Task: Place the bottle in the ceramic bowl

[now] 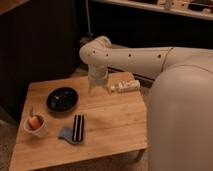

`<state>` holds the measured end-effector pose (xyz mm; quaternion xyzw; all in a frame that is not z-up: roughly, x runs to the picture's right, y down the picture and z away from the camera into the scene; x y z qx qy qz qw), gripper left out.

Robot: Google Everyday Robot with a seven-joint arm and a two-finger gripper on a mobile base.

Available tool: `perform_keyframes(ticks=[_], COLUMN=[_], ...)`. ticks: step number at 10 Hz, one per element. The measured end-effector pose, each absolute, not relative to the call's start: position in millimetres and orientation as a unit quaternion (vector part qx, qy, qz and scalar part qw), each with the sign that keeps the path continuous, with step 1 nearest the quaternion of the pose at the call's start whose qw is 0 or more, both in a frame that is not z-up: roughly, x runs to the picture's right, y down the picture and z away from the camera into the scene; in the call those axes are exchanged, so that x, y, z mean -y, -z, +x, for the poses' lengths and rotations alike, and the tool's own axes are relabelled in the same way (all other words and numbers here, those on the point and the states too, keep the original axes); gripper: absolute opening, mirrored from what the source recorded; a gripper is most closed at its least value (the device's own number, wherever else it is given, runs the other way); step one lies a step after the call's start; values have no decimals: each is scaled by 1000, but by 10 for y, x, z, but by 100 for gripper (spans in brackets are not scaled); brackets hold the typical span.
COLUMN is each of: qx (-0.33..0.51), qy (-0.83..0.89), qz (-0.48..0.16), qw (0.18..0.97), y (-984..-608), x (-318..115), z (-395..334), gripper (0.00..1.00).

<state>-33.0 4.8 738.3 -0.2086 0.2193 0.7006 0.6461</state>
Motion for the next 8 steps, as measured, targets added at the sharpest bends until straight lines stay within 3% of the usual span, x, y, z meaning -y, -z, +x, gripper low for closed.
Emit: perform_keyframes(ticks=[5, 8], qx=[-236, -288], qy=[-713, -794], qz=[-210, -182], qw=[626, 503], y=[-7447, -7774], x=[-50, 40], z=[-262, 272], gripper=[65, 65])
